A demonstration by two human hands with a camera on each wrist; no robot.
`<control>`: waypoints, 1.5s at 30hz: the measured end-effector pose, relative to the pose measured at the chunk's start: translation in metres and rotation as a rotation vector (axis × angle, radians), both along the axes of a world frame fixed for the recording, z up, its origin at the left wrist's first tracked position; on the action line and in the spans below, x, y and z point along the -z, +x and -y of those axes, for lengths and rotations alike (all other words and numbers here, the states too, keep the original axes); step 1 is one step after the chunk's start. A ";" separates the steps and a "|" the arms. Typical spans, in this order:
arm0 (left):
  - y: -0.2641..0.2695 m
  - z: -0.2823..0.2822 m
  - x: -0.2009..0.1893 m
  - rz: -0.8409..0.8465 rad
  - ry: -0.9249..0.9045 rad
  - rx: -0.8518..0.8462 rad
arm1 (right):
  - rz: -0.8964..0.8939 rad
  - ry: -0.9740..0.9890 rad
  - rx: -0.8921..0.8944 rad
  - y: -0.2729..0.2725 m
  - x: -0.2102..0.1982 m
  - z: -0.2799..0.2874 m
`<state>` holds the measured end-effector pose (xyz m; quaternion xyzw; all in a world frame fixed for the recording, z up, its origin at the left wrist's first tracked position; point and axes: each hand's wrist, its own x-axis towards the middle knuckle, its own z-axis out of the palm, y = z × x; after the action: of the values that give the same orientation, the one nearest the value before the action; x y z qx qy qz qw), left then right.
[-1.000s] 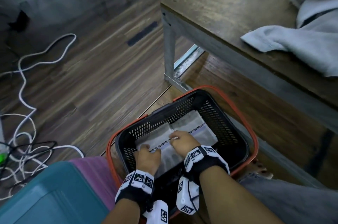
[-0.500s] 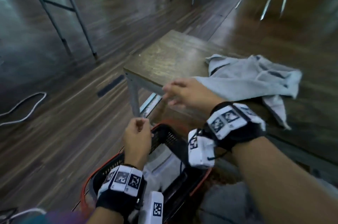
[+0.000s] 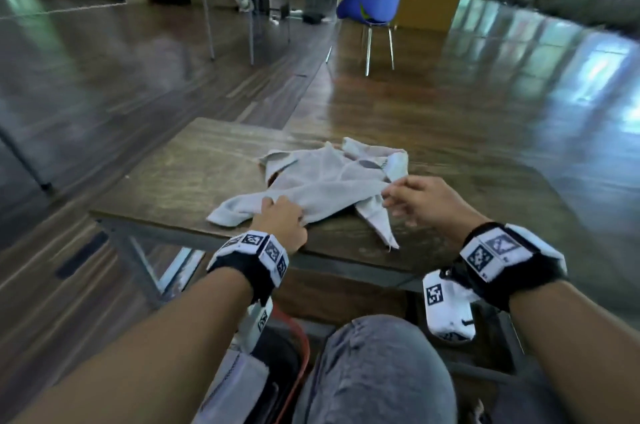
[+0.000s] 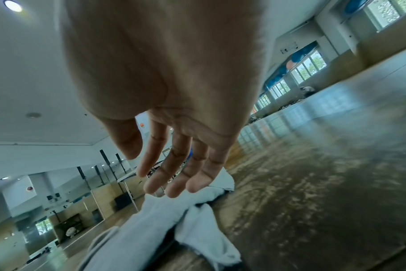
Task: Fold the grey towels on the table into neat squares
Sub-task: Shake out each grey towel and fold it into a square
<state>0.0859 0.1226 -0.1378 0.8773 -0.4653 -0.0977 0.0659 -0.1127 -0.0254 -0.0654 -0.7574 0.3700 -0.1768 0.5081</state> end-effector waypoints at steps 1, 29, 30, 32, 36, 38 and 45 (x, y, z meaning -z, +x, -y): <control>-0.001 0.005 -0.002 0.014 -0.047 -0.019 | 0.012 0.035 0.004 -0.003 0.008 0.006; -0.150 0.196 -0.092 -0.450 -0.309 0.464 | 0.828 -0.029 0.484 -0.136 -0.020 0.085; -0.153 0.199 -0.092 -0.447 -0.316 0.453 | 0.813 -0.047 0.498 -0.142 -0.019 0.085; -0.159 0.204 -0.092 -0.472 -0.325 0.415 | 0.758 -0.085 0.570 -0.151 -0.016 0.089; -0.171 0.216 -0.096 -0.465 -0.361 0.344 | 0.532 -0.124 0.756 -0.157 -0.006 0.104; -0.174 0.221 -0.097 -0.420 -0.379 0.318 | 0.342 -0.083 0.748 -0.157 0.000 0.109; -0.180 0.224 -0.095 -0.493 -0.421 0.227 | -0.044 -0.071 0.633 -0.157 -0.001 0.103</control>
<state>-0.0943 -0.1011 -0.0423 0.7371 -0.5400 -0.2153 0.3448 -0.2699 -0.1284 -0.0643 -0.6254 0.5917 -0.3227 0.3932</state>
